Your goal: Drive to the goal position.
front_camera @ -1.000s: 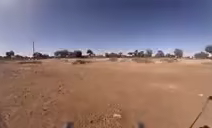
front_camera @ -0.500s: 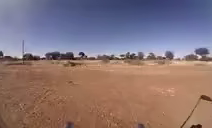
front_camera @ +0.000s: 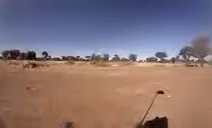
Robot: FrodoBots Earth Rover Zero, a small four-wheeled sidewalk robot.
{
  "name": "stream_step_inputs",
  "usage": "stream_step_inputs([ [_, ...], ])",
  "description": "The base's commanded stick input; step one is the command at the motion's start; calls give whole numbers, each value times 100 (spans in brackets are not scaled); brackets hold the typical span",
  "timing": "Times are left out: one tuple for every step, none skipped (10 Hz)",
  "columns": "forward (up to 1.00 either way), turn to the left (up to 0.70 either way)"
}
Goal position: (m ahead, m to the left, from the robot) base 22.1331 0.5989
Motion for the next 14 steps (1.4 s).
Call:
stream_step_inputs([
  [50, 0],
  [50, 0],
  [50, 0],
  [50, 0],
  [50, 0],
  [50, 0],
  [50, 0],
  [50, 0],
  [50, 0],
  [50, 0],
  [50, 0],
  [50, 0],
  [50, 0],
  [50, 0],
])
